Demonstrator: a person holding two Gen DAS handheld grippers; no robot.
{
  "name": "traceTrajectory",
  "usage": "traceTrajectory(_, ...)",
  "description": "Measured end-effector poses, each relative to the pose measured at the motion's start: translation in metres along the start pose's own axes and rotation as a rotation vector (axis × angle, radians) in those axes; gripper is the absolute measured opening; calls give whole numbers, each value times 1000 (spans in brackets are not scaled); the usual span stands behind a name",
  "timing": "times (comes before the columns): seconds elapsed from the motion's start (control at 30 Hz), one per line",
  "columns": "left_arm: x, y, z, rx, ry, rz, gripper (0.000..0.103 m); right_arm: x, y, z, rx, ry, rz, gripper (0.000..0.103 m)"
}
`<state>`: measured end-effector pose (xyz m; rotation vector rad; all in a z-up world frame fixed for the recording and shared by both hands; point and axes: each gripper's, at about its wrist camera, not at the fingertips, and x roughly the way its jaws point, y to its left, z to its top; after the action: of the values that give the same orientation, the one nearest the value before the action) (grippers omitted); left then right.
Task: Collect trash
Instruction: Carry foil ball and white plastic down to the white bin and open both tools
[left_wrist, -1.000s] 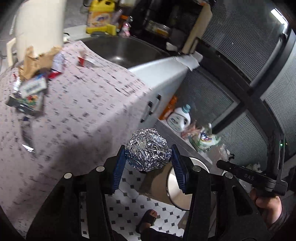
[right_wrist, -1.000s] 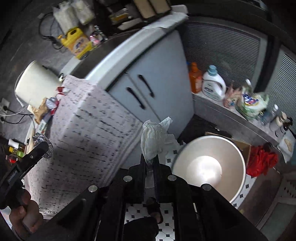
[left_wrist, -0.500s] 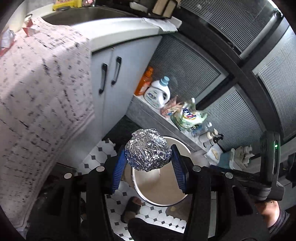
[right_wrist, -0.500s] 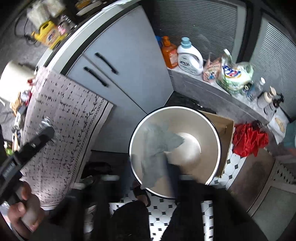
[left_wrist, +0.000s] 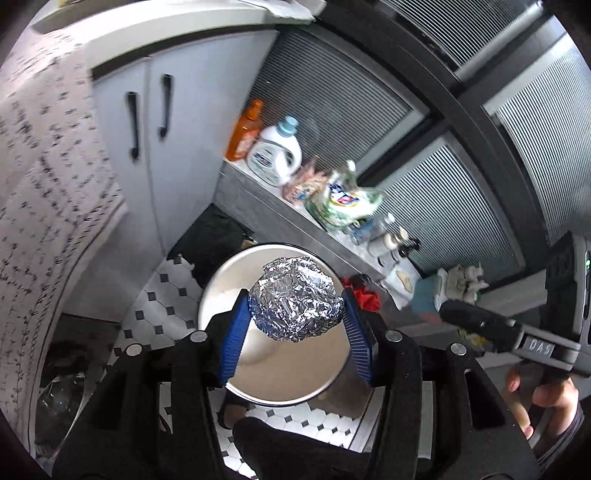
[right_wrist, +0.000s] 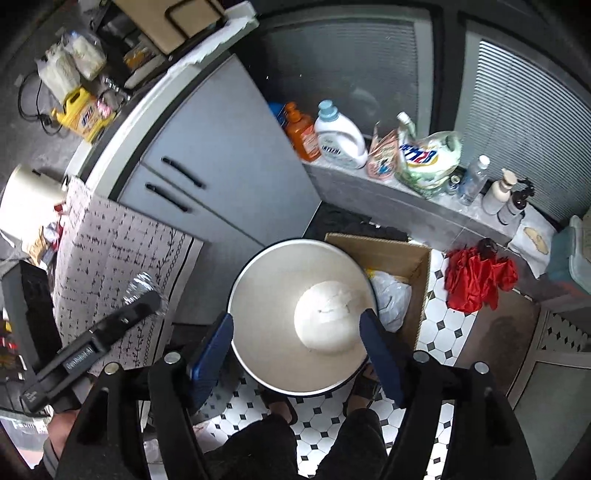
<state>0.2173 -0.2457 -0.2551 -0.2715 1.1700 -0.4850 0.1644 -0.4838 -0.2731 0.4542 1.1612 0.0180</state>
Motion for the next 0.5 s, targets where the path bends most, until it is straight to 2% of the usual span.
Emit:
traceTrajectory(0.03, 1, -5, 1, 8, 9, -7, 54, -4, -3, 2, 5, -10, -2, 72)
traceTrajectory(0.1, 0, -12, 4, 20, 22, -16, 66, -10, -9, 5, 15, -26, 2, 72)
traceTrajectory(0.17, -6, -14, 6, 26, 2, -14, 76, -14, -13, 8, 27, -38, 13, 72)
traceTrajectory(0.33, -41, -3, 17, 3, -97, 66, 77, -17, -6, 16, 17, -60, 27, 75)
traceTrajectory(0.43, -77, 4, 24, 2, -209, 132, 78, -19, 13, 20, -34, -84, 41, 76)
traceTrajectory(0.5, -102, 12, 28, -13, -273, 157, 82, -23, 29, 24, -80, -117, 49, 81)
